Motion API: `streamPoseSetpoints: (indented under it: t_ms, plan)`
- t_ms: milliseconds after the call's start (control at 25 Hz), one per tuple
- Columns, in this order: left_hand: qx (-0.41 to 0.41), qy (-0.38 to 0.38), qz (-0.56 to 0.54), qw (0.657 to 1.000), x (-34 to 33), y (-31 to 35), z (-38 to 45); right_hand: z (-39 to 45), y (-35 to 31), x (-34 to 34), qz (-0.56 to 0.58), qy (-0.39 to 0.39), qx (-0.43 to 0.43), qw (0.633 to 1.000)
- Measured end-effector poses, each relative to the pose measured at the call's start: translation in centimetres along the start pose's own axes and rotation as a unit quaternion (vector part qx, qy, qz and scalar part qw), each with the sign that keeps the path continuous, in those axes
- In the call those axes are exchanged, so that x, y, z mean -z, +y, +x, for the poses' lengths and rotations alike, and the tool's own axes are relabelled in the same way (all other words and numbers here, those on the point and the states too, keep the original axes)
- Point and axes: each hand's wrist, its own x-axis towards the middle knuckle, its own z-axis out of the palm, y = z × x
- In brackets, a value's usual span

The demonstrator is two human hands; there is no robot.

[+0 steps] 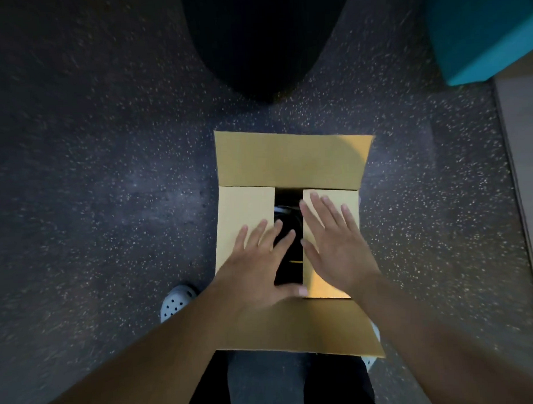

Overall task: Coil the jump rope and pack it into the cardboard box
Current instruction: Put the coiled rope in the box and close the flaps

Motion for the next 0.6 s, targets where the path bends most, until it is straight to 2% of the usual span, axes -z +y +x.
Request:
streamPoseSetpoints:
  t_ms: [80,160,240,320,400,520,600]
  plan:
    - [-0.064,-0.057,0.010,0.996,0.0,0.7,-1.5,3.3,0.1,1.8,-0.017,0.045,0.002,0.999]
    - [-0.128,-0.078,0.058,0.987,-1.2,1.1,-2.4,7.0,0.3,3.4,-0.042,0.060,-0.005,0.997]
    - [-0.179,-0.077,0.122,0.973,-2.6,0.9,-2.4,10.0,0.5,4.4,-0.087,0.060,-0.017,0.994]
    - [-0.202,-0.042,0.163,0.965,-3.2,0.7,-2.2,11.7,0.3,5.0,-0.129,0.028,-0.041,0.990]
    - [-0.174,0.036,0.172,0.969,-2.9,0.6,-2.1,11.7,-0.2,5.2,-0.132,0.004,-0.059,0.990]
    - [-0.020,0.191,0.169,0.967,-1.3,0.0,-1.5,8.5,-0.8,5.8,-0.067,0.059,-0.047,0.995]
    - [0.049,0.231,0.173,0.956,0.0,-0.3,-0.8,5.0,-1.0,5.3,-0.027,0.075,-0.017,0.997]
